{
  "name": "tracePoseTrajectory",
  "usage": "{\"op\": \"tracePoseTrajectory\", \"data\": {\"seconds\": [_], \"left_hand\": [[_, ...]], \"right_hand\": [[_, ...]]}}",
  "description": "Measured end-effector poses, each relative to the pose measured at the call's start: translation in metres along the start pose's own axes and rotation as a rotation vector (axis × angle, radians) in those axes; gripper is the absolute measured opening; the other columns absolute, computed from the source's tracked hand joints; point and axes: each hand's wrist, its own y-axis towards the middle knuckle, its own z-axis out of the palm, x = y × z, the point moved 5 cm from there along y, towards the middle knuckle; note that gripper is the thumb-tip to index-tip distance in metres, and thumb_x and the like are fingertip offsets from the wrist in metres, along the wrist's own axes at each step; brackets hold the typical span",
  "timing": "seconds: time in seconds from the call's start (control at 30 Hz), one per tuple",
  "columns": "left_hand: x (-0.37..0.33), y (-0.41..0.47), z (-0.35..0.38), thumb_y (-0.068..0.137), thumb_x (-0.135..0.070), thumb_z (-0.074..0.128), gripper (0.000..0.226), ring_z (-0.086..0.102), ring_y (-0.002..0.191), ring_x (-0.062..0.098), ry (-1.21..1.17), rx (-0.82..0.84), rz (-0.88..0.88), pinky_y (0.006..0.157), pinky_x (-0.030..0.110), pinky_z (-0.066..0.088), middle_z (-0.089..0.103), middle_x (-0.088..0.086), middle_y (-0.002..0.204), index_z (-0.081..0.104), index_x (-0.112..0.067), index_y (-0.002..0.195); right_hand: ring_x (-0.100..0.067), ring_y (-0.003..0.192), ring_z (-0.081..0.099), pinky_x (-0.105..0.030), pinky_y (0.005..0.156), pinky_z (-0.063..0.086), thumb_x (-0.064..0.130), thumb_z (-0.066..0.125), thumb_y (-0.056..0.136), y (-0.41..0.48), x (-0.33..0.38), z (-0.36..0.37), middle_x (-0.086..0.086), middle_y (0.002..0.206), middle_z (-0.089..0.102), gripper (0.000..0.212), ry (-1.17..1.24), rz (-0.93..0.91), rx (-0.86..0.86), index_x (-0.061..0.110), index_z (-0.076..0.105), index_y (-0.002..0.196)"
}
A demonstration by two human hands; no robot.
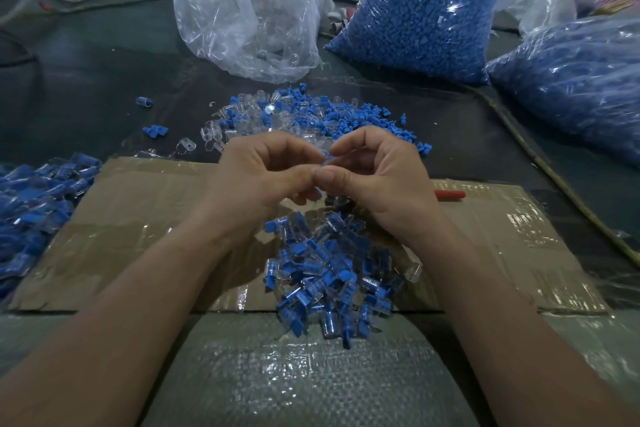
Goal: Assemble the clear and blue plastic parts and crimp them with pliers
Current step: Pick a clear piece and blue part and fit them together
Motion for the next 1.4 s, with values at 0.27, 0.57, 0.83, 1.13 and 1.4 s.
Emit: {"op": "tracePoseTrajectory", "data": {"seconds": [0.27,0.57,0.83,1.13,1.4], "left_hand": [[0.0,0.0,-0.001,0.063,-0.013,0.071,0.007,0.063,0.05,0.014,-0.077,-0.009,-0.048,0.05,0.019,0.052,0.067,0.005,0.058,0.066,-0.014,0.068],[0.009,0.003,-0.002,0.055,-0.013,0.067,0.008,0.061,0.045,0.014,-0.217,-0.013,-0.176,0.043,0.017,0.046,0.065,0.006,0.054,0.07,-0.02,0.056],[0.007,0.004,0.001,0.055,-0.006,0.058,0.015,0.062,0.047,0.018,-0.346,0.035,-0.202,0.046,0.021,0.05,0.065,0.008,0.056,0.072,-0.012,0.059],[0.006,0.003,0.001,0.056,-0.006,0.059,0.014,0.063,0.048,0.018,-0.345,0.047,-0.206,0.047,0.022,0.052,0.066,0.009,0.058,0.071,-0.011,0.06],[0.009,0.001,0.0,0.056,-0.013,0.068,0.014,0.064,0.05,0.017,-0.247,0.031,-0.224,0.048,0.021,0.051,0.068,0.007,0.06,0.066,-0.009,0.069]], "right_hand": [[-0.004,0.068,0.066,-0.02,0.063,0.054,0.029,0.074,0.056,-0.001,0.0,0.003,0.011,0.068,0.067,0.031,-0.022,-0.064,0.058,0.023,0.057,0.081],[-0.001,0.076,0.065,-0.015,0.07,0.051,0.003,0.072,0.071,-0.006,0.008,0.006,0.013,0.082,0.066,0.029,-0.071,-0.261,0.037,0.021,0.065,0.094],[0.005,0.078,0.063,-0.01,0.071,0.049,-0.001,0.071,0.072,-0.006,0.01,0.0,0.016,0.082,0.063,0.033,-0.115,-0.299,-0.012,0.02,0.063,0.097],[0.005,0.077,0.063,-0.009,0.07,0.049,0.003,0.072,0.073,-0.006,0.012,-0.002,0.019,0.081,0.063,0.031,-0.156,-0.314,-0.024,0.02,0.063,0.097],[-0.005,0.079,0.066,-0.017,0.073,0.053,0.005,0.072,0.073,-0.007,0.012,0.002,0.009,0.083,0.066,0.028,-0.218,-0.323,0.002,0.014,0.066,0.098]]}}
